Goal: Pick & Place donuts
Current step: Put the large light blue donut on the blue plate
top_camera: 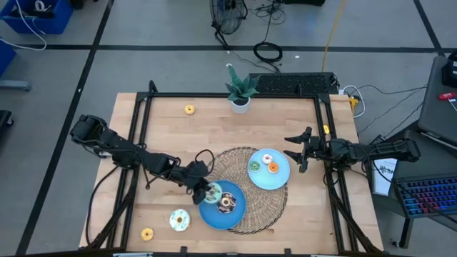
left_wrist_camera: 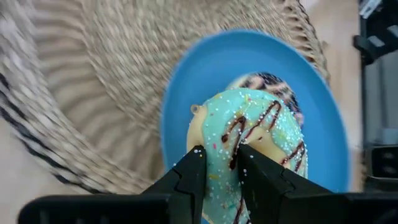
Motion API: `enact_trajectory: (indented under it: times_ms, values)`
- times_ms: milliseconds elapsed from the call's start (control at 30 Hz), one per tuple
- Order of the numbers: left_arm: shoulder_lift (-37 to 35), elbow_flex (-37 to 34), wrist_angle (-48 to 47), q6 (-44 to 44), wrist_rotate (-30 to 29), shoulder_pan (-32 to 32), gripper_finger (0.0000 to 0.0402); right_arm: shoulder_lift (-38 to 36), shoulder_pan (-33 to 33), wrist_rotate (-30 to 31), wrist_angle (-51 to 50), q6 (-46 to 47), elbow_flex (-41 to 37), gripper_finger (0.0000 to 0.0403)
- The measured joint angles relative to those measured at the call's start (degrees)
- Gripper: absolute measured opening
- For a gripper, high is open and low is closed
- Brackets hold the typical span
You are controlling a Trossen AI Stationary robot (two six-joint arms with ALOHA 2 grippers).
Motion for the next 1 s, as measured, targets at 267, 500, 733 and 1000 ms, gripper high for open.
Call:
enact_trajectory:
  times_ms: [267, 500, 733, 1000]
  values:
    - [0.0, 0.0, 0.0, 8.5, -7.3, 0.0, 0.0093, 0.0, 0.0, 0.0, 0.0, 0.0, 0.0, 0.0242]
    - [0.0, 0.0, 0.0, 10.3, -14.9, 0.0, 0.0093, 0.0, 0.0, 0.0, 0.0, 0.0, 0.0, 0.0242]
    - [0.0, 0.0, 4.6, 9.3, -13.3, -0.1, 0.0093, 0.0, 0.0, 0.0, 0.0, 0.0, 0.0, 0.0242]
    - [0.0, 0.0, 6.5, 13.8, -15.9, -1.6, 0.0093, 0.0, 0.0, 0.0, 0.0, 0.0, 0.0, 0.0242]
